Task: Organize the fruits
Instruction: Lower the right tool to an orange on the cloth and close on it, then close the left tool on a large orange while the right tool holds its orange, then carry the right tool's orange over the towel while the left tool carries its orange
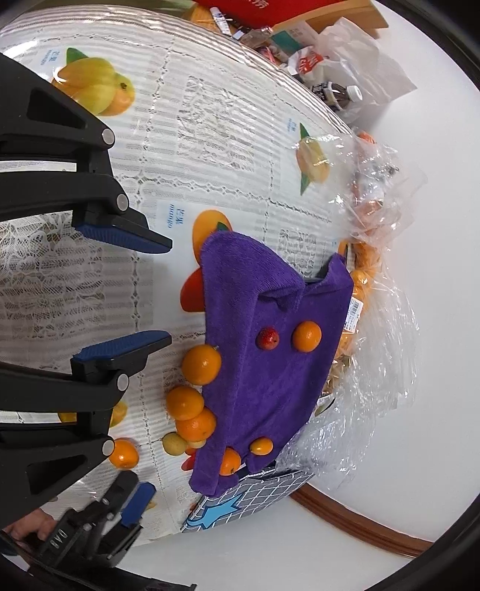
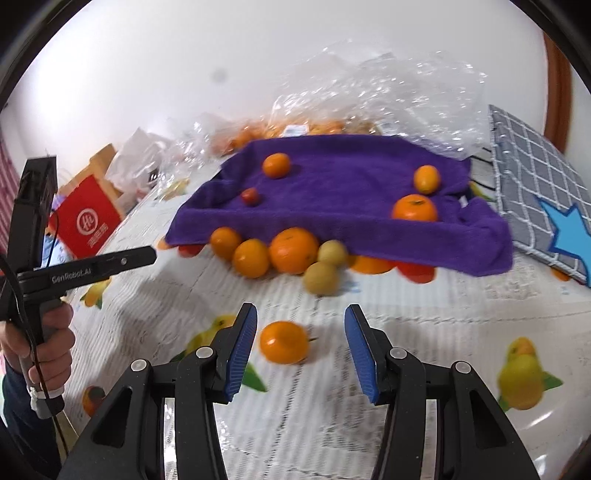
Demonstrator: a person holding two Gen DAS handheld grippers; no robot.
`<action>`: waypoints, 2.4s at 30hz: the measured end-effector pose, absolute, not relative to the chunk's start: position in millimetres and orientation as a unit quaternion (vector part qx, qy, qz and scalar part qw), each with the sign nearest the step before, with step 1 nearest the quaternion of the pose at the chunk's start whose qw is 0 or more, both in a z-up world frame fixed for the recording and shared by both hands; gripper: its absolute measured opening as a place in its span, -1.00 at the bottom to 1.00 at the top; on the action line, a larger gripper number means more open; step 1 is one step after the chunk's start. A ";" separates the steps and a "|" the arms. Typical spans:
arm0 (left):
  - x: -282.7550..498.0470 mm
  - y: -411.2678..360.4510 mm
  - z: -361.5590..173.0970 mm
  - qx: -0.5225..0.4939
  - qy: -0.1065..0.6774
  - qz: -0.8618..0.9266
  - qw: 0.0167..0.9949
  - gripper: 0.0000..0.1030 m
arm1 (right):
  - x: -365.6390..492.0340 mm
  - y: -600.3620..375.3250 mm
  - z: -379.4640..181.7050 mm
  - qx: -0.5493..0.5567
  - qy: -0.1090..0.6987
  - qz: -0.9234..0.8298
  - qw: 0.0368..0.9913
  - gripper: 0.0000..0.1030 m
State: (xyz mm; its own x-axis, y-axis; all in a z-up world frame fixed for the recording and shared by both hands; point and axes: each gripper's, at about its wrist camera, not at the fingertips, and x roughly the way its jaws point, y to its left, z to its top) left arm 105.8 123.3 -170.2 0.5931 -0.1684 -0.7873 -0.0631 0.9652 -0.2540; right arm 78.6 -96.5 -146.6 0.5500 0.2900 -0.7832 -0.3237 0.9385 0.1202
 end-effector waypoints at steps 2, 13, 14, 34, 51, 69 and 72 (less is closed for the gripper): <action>105.3 123.5 -172.5 -0.129 0.450 -0.029 0.883 -0.20 | 76.9 -91.3 -152.4 -0.023 0.447 0.179 0.876 -0.02; 115.5 95.5 -177.2 -0.106 0.439 -0.067 0.890 -0.20 | 78.5 -93.5 -168.3 -0.038 0.450 0.164 0.877 -0.27; 118.7 92.0 -176.9 -0.103 0.439 -0.071 0.890 -0.20 | 78.7 -97.5 -166.8 -0.040 0.448 0.160 0.879 -0.27; 158.9 62.3 -199.1 -0.082 0.443 -0.110 0.886 -0.16 | 112.2 -224.7 -158.0 0.063 0.412 0.009 0.909 -0.27; 159.5 58.9 -200.3 -0.077 0.430 -0.099 0.894 -0.29 | 110.4 -222.6 -159.9 0.068 0.406 0.029 0.911 -0.27; 153.4 64.9 -190.5 -0.095 0.406 -0.101 0.903 -0.29 | 111.4 -217.8 -161.1 0.055 0.412 0.035 0.909 -0.27; 149.9 65.5 -185.5 -0.103 0.392 -0.109 0.908 -0.29 | 110.0 -218.7 -160.1 0.057 0.408 0.033 0.911 -0.27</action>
State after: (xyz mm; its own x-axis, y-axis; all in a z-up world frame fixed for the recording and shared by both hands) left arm 149.9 65.5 -185.5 0.6688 -0.2787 -0.6892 0.1166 0.9549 -0.2731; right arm 110.0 -218.7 -160.1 0.6646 0.1065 -0.7396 -0.0142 0.9914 0.1300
